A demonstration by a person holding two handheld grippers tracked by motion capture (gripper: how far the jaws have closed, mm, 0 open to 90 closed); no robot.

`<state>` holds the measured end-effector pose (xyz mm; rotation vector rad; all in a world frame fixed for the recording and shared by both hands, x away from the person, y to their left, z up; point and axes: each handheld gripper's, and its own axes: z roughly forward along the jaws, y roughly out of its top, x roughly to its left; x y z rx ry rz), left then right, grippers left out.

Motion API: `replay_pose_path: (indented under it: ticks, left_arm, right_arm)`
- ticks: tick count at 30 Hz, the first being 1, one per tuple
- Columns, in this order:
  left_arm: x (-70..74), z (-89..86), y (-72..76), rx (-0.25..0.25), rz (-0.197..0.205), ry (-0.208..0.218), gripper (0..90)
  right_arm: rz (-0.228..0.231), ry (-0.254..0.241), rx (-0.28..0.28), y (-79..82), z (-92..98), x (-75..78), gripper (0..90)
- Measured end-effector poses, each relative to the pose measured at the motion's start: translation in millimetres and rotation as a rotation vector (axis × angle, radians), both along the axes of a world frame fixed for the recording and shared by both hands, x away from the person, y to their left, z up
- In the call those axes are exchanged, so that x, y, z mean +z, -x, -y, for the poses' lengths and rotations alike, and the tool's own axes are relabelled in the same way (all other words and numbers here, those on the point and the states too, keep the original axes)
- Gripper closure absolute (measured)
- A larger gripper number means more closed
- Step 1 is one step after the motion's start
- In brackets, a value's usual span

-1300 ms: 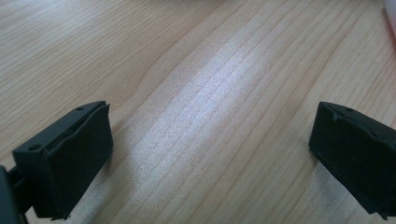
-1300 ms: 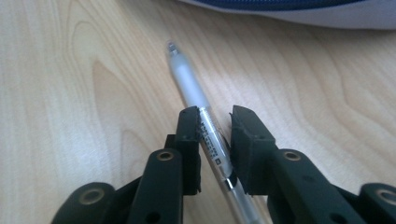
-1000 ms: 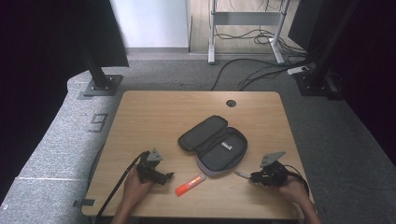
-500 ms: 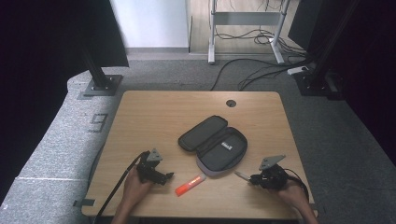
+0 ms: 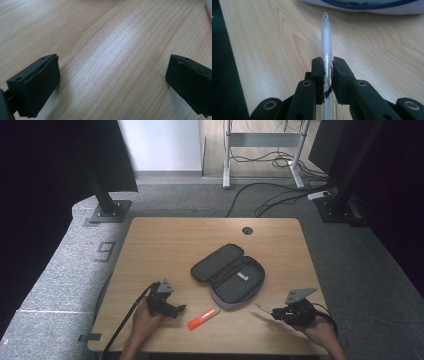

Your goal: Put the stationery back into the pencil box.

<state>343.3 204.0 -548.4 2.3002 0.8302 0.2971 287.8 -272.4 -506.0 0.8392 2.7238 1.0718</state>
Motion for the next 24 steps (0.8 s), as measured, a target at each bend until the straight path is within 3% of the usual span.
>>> replay_pose_path:
  ticks: [8,15,24]
  left_arm:
    - [0.0,0.0,0.0,0.0,0.0,0.0,0.0]
    - [0.0,0.0,0.0,0.0,0.0,0.0,0.0]
    - [0.0,-0.1,-0.1,-0.001,0.0,-0.001,0.0]
  right_arm:
    - [0.036,-0.006,-0.012,-2.8,0.3,20.4,78.7]
    - [0.074,0.002,-0.015,-19.7,-7.4,42.5,78.7]
    - [0.107,0.018,0.02,-43.1,-25.9,57.5,78.7]
